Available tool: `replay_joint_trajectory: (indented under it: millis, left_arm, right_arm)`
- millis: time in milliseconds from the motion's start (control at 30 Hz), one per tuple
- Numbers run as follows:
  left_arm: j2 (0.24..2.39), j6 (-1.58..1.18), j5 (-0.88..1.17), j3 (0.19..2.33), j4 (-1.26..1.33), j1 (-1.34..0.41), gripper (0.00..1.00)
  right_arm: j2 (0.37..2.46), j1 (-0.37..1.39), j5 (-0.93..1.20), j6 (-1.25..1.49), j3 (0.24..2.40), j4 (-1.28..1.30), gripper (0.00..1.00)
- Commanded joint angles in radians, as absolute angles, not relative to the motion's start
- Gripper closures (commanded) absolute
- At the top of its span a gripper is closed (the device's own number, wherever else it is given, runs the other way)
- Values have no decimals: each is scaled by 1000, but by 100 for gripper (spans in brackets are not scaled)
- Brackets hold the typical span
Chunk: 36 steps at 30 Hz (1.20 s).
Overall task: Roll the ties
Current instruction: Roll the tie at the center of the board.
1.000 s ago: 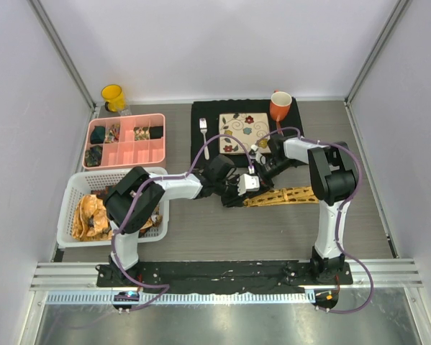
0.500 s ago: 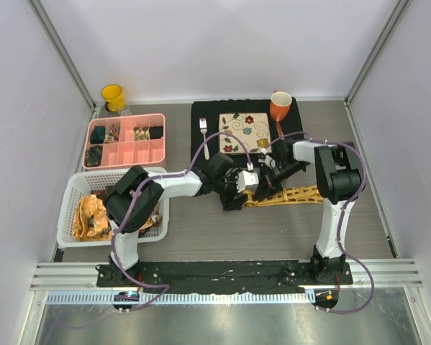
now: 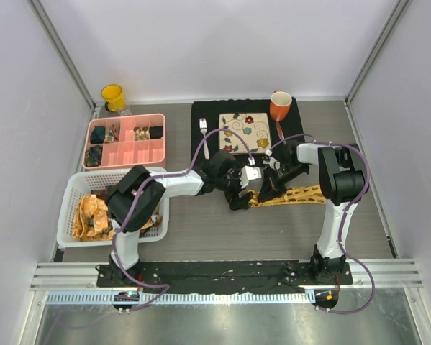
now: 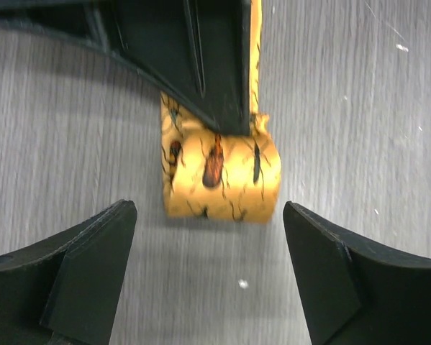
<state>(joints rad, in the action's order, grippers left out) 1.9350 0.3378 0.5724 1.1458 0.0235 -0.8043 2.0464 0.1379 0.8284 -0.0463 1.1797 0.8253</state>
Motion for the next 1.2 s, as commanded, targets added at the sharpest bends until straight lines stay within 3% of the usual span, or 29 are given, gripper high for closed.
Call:
replay_joint_trajectory:
  millis: [0,167,267,400,600,767,1167]
  left_arm:
    - [1985,339,557,1196,140,-821,14]
    - [2014,357,548,1236,98,-845,20]
    - [2022,386,534,1244,57,-854,29]
    - [2008,428,506,1218,-32,-853,52]
    - [1927,469,503,1085,-83,-827,78]
    - [1911,499,508,1042,-106,-819,83]
    - [1895,361,488,1103,-45,-813,82]
  right_arm:
    - [2091,150,604,-77,1169,676,99]
    - [2083,184,627,-86,1175,692,99]
    - [2079,196,643,-80,1180,696,99]
    - [2066,227,660,-46,1173,678,99]
    - [2030,222,744,-15,1210,718,98]
    - [1980,175,827,-2,1253,770,84]
    - [2083,169,605,-43,1178,741,88]
